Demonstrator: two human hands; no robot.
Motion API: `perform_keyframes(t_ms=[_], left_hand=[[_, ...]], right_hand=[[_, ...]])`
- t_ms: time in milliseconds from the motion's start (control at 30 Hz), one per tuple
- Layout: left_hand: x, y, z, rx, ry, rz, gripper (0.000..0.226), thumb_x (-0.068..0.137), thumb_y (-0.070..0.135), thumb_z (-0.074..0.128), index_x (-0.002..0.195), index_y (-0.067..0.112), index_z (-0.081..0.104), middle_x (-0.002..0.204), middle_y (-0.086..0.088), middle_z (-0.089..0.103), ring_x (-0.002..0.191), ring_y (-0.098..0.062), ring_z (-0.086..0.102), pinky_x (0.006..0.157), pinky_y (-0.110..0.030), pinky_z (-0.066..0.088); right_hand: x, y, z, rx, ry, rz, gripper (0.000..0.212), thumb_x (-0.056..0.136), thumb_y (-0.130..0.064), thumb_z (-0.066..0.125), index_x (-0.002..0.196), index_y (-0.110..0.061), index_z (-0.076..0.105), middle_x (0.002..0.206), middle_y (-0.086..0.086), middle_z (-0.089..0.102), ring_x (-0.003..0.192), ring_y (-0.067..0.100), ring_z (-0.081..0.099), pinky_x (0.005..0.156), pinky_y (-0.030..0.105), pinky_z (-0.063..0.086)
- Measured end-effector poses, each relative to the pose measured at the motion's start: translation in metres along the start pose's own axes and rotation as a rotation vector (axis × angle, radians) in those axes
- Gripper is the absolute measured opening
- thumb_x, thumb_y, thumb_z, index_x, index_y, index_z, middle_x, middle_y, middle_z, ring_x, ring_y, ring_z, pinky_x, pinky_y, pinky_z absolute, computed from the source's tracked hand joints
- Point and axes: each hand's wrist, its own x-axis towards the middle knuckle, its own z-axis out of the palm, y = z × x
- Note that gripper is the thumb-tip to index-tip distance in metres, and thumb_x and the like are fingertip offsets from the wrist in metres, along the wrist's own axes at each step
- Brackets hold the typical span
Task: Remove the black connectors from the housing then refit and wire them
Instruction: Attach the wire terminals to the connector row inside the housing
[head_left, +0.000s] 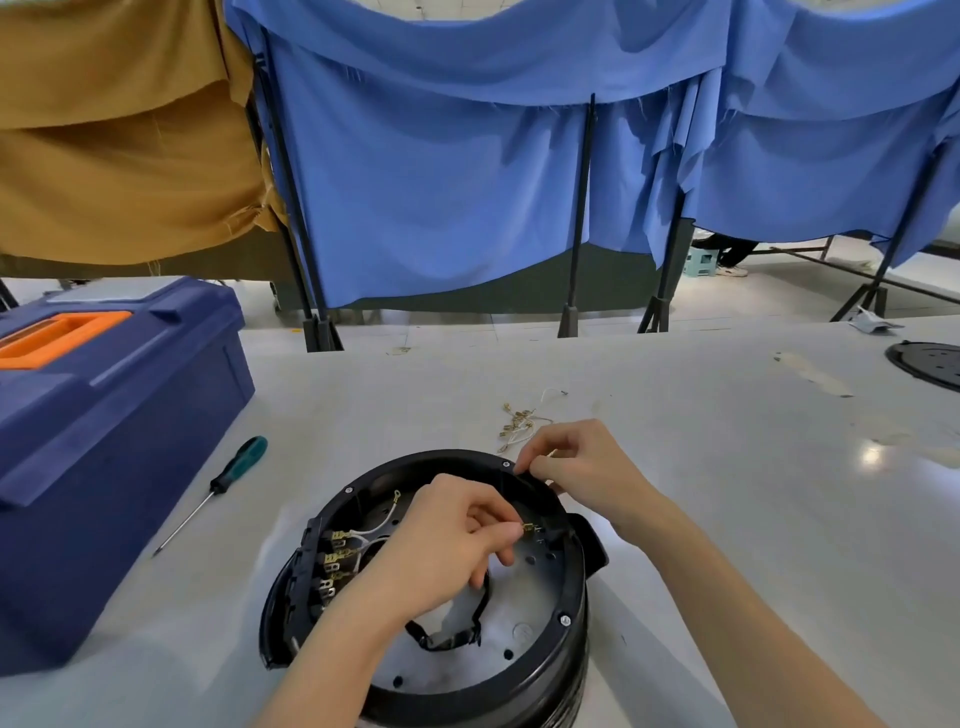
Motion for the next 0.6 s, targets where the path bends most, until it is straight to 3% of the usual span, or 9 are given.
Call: perform_keyframes(t_ms=[200,333,500,600], left_hand=[[-0.002,-0.001,0.002,0.064,-0.035,0.035,0.013,0.092,0.014,0.060,0.080,0.018,0.064,0.069,-0.003,0.071,0.040,-0.010,0.050,0.051,-0.018,0.045],[-0.002,-0.001,0.003,0.057,-0.025,0.051,0.013,0.093,0.014,0.060,0.081,0.019,0.062,0.068,-0.002,0.069,0.042,-0.011,0.053,0.052,-0.019,0.047],[-0.002,-0.001,0.004,0.065,-0.025,0.066,0.011,0.093,0.012,0.059,0.083,0.015,0.062,0.068,-0.002,0.070,0.044,-0.011,0.057,0.056,-0.021,0.051],[-0.002,-0.002,0.006,0.066,-0.020,0.071,0.011,0.092,0.011,0.058,0.083,0.014,0.062,0.069,-0.003,0.071,0.046,-0.013,0.061,0.059,-0.021,0.052]], right_hand=[[0.003,0.004,0.014,0.020,0.035,-0.015,0.012,0.086,-0.004,0.059,0.083,-0.010,0.069,0.092,0.009,0.069,0.071,0.013,0.058,0.067,0.023,0.049],[0.002,0.008,0.022,0.081,0.093,0.009,0.013,0.088,-0.003,0.057,0.084,-0.011,0.067,0.091,0.011,0.067,0.072,0.012,0.057,0.061,0.016,0.046],[0.001,0.009,0.025,0.093,0.124,-0.014,0.013,0.087,0.000,0.056,0.083,-0.008,0.066,0.095,0.017,0.066,0.077,0.015,0.056,0.068,0.022,0.045],[0.001,0.009,0.026,0.096,0.128,-0.020,0.015,0.087,0.000,0.056,0.081,-0.010,0.066,0.093,0.016,0.066,0.077,0.014,0.057,0.065,0.016,0.044]])
